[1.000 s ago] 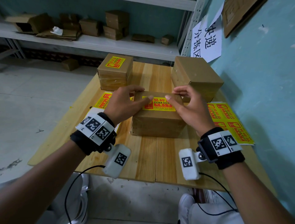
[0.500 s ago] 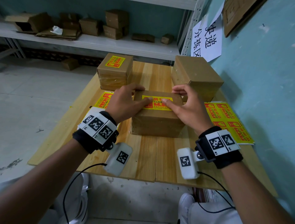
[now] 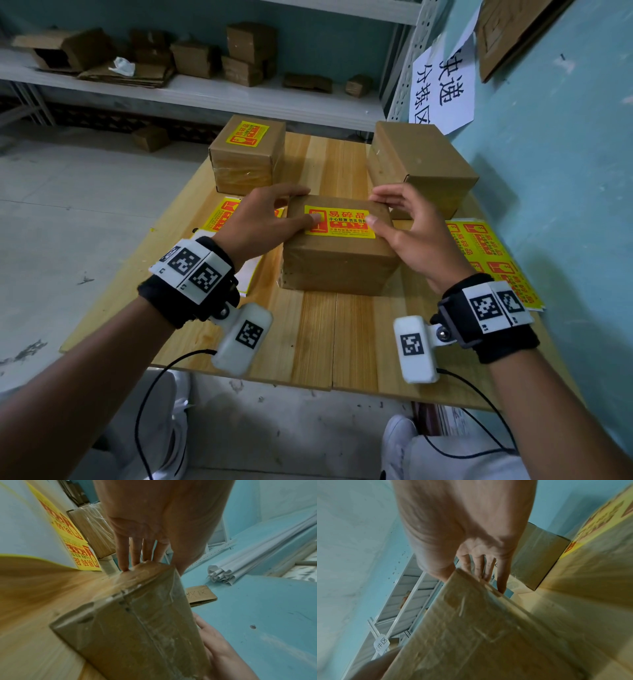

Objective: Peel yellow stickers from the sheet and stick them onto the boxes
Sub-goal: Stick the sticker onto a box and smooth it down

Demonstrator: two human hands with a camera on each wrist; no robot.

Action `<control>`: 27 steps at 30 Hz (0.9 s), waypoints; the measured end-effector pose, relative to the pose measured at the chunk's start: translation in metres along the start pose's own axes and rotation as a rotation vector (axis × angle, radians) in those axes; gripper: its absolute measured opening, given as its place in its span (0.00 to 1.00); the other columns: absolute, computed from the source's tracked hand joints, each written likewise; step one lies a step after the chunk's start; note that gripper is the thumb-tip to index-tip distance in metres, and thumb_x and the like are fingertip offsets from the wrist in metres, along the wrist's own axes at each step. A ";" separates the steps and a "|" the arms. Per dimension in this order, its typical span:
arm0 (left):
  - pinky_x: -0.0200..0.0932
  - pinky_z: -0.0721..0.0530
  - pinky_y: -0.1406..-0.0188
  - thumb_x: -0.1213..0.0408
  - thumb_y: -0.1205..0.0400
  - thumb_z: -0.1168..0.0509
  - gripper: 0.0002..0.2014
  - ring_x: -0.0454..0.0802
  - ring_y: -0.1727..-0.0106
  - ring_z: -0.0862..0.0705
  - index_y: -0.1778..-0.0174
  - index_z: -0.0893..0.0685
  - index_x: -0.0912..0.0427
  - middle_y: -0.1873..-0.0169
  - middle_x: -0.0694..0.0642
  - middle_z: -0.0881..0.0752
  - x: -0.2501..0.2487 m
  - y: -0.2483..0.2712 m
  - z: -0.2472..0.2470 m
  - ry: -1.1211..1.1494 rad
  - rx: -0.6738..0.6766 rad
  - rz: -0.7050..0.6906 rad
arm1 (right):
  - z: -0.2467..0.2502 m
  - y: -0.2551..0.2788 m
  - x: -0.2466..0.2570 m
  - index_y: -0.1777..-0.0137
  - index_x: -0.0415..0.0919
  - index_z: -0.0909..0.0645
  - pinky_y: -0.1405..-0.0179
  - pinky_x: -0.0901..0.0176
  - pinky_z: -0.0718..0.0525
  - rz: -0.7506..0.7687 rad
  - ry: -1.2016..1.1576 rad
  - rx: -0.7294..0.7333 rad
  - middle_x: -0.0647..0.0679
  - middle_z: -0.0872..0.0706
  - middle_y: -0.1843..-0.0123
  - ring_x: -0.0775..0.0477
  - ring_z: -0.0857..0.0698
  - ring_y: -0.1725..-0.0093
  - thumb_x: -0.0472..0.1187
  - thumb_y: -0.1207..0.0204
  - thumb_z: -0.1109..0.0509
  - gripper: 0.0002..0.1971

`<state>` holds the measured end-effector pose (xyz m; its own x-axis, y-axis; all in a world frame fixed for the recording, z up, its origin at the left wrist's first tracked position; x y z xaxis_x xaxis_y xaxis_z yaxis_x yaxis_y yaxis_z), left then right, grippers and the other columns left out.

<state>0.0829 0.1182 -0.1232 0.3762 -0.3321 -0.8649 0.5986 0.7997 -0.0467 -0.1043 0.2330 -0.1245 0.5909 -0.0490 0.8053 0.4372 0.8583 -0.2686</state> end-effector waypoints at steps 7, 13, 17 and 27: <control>0.50 0.24 0.30 0.44 0.30 0.24 0.36 0.45 0.28 0.27 0.25 0.25 0.45 0.29 0.47 0.25 0.005 -0.001 0.000 -0.044 0.049 0.007 | -0.003 0.003 0.002 0.31 0.51 0.22 0.31 0.64 0.25 0.006 0.028 0.056 0.59 0.18 0.34 0.63 0.23 0.31 0.53 0.28 0.20 0.27; 0.47 0.26 0.29 0.50 0.28 0.24 0.34 0.42 0.27 0.28 0.25 0.25 0.45 0.28 0.45 0.24 0.007 0.000 0.002 0.059 0.093 0.014 | 0.003 0.003 -0.001 0.31 0.49 0.22 0.24 0.50 0.24 0.010 -0.029 0.086 0.57 0.16 0.33 0.60 0.22 0.29 0.47 0.28 0.19 0.26; 0.51 0.26 0.25 0.54 0.24 0.26 0.29 0.42 0.28 0.25 0.26 0.23 0.45 0.30 0.46 0.22 0.007 -0.001 0.005 0.115 0.119 0.020 | 0.007 0.002 -0.004 0.31 0.47 0.21 0.22 0.48 0.26 -0.008 -0.096 0.101 0.57 0.15 0.34 0.60 0.21 0.29 0.38 0.23 0.24 0.21; 0.49 0.16 0.38 0.51 0.23 0.27 0.18 0.44 0.41 0.17 0.39 0.12 0.51 0.43 0.47 0.14 0.003 -0.007 0.000 0.063 -0.146 -0.024 | -0.007 -0.006 0.003 0.41 0.43 0.17 0.44 0.77 0.22 0.031 0.022 -0.165 0.53 0.12 0.44 0.59 0.16 0.42 0.45 0.26 0.20 0.16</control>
<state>0.0805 0.1116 -0.1255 0.3149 -0.3240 -0.8921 0.4957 0.8577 -0.1365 -0.1010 0.2241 -0.1241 0.6196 -0.0360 0.7841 0.5228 0.7641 -0.3780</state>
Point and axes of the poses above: each hand's wrist, its own y-axis away from the middle knuckle, its own z-axis out of the back of the hand, x = y × z, the point moved 4 cm from there along -y, towards the middle knuckle
